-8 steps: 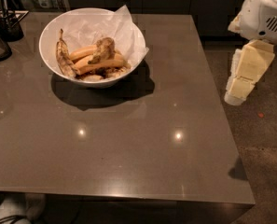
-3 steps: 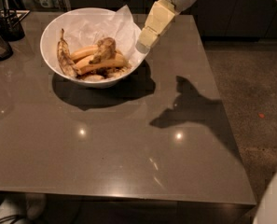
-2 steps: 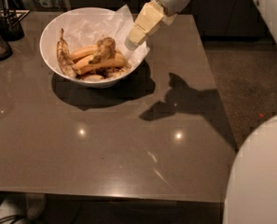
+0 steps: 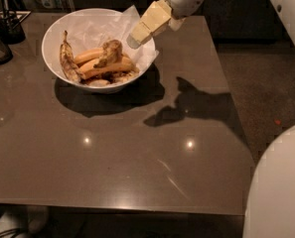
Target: Pick banana from white bowl
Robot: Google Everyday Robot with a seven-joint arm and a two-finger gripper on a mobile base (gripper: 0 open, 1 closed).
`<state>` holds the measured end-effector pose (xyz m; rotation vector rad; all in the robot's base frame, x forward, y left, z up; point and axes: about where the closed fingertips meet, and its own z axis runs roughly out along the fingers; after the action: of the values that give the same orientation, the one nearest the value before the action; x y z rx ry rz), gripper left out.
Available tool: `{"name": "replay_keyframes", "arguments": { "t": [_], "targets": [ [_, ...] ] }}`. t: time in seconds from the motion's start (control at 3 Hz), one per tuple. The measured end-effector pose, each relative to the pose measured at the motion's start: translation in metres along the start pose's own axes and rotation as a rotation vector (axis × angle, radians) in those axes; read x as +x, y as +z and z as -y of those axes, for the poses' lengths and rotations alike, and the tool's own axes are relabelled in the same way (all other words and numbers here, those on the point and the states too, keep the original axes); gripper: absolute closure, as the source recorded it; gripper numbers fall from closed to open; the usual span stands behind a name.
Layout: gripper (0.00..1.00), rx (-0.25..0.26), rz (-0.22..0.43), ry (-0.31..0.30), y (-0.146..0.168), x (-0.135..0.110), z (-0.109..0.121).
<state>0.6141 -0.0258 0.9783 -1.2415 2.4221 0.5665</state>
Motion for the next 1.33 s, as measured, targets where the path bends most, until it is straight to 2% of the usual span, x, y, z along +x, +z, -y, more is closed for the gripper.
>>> {"name": "replay_keyframes", "arguments": {
  "t": [0.33,0.67,1.0,1.33],
  "targets": [
    [0.00,0.072,-0.031,-0.020,-0.001,-0.004,-0.033],
    [0.00,0.127,-0.112,-0.060,0.009,0.000,-0.061],
    [0.00,0.106,-0.161,-0.116,0.020,-0.005,-0.076],
    [0.00,0.038,-0.137,-0.109,0.039,-0.032,-0.079]
  ]
}}
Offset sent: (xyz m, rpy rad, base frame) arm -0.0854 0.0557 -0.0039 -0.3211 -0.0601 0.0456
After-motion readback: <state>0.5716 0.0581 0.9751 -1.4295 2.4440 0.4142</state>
